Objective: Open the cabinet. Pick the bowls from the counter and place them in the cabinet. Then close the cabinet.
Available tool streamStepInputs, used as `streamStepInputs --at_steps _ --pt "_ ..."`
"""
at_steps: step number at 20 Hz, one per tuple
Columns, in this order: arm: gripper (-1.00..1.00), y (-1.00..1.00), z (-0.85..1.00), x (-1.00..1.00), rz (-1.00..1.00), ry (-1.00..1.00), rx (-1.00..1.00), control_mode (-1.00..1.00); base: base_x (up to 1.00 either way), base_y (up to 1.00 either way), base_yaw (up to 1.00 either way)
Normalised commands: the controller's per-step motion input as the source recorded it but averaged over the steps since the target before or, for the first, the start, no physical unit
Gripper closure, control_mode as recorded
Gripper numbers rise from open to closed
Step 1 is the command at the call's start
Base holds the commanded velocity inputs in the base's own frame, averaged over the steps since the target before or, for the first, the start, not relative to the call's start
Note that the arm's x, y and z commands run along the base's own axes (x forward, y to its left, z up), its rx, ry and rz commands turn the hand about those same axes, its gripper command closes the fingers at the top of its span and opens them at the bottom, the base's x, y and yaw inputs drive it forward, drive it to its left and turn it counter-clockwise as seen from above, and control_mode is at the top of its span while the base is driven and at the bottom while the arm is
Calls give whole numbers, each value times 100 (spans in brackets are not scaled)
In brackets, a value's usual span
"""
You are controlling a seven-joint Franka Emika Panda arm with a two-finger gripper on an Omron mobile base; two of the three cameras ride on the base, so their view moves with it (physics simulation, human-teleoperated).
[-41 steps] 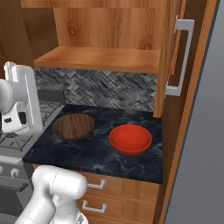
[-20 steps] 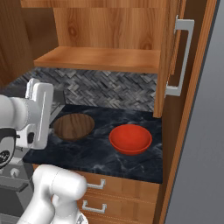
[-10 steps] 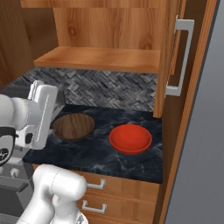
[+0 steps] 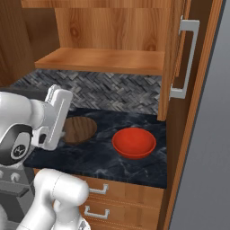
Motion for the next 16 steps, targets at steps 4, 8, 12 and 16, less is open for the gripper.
streamStepInputs --at_steps 4,8,12,16 --pt "-100 -7 -39 33 0 0 0 -100 0 0 0" --pt "-100 -6 -42 29 0 0 0 -100 0 0 0" --pt "-100 -15 -30 34 0 0 0 -100 0 0 0" --pt "-100 -23 -35 18 -4 0 0 -100 0 0 0"
